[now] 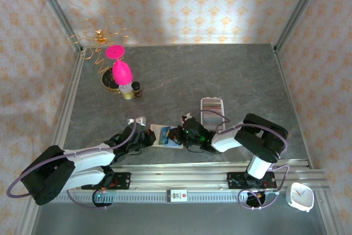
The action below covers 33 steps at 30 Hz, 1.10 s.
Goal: Put the credit cards into the card holder
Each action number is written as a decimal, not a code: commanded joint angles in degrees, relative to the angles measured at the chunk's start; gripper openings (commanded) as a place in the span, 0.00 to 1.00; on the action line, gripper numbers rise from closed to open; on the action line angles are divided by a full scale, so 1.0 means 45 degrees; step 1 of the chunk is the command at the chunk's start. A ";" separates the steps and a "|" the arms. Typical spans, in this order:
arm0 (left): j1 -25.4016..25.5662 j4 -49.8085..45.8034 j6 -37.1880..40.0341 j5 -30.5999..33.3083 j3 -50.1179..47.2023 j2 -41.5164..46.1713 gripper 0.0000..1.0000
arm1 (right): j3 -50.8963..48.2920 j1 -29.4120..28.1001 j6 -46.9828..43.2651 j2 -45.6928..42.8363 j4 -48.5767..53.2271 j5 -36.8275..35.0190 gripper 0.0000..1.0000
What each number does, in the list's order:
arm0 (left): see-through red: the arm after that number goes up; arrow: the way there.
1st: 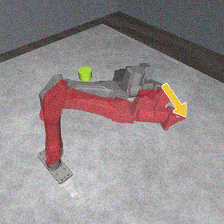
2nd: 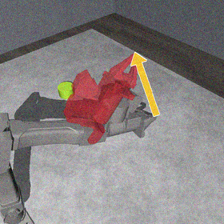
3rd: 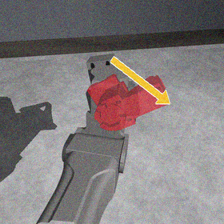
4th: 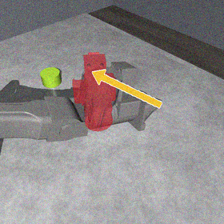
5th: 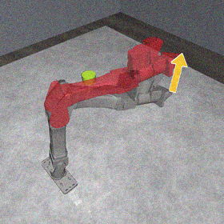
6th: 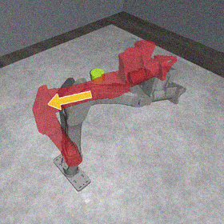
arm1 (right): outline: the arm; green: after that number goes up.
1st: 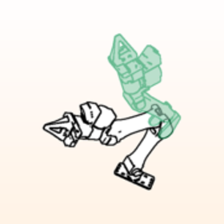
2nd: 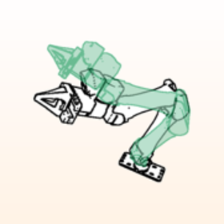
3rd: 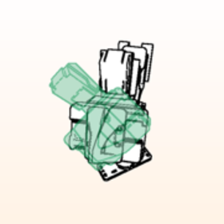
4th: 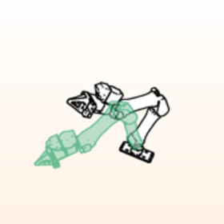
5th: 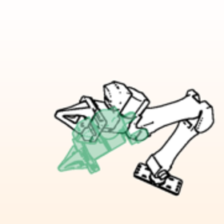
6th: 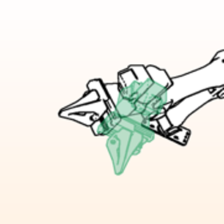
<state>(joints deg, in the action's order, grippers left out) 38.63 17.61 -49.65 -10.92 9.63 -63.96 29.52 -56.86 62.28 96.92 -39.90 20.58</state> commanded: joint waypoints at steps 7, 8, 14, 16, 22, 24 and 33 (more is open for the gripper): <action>0.0067 -0.1311 0.0295 0.1007 0.0241 0.1010 0.18 | 0.0352 -0.0075 -0.0987 -0.0163 0.1631 -0.0723 0.00; 0.0068 -0.1392 0.0310 0.1113 0.0229 0.1078 0.19 | 0.0422 -0.0069 -0.1023 -0.0082 0.1680 -0.0669 0.00; 0.0072 -0.1785 0.0442 0.1748 0.0191 0.0882 0.19 | 0.0514 -0.0064 -0.1066 0.0068 0.1644 -0.0606 0.00; 0.0062 -0.1610 0.0446 0.1735 0.0109 0.0726 0.18 | 0.0570 -0.0078 -0.1139 0.0099 0.1654 -0.0546 0.00; 0.0068 -0.1229 0.0410 0.1188 0.0048 0.0350 0.12 | 0.0875 -0.0099 -0.1281 0.0351 0.1699 -0.0350 0.00; 0.0074 -0.1144 0.0374 0.1062 -0.0020 0.0401 0.10 | 0.1042 -0.0118 -0.1367 0.0441 0.1718 -0.0326 0.00; 0.0086 -0.0929 0.0252 0.0903 -0.0205 0.0531 0.09 | 0.2129 -0.0326 -0.2250 0.0752 0.3215 -0.0722 0.02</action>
<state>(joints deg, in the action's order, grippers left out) 38.63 12.64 -48.53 -5.69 9.65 -61.63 37.58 -57.52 55.20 99.66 -30.65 19.35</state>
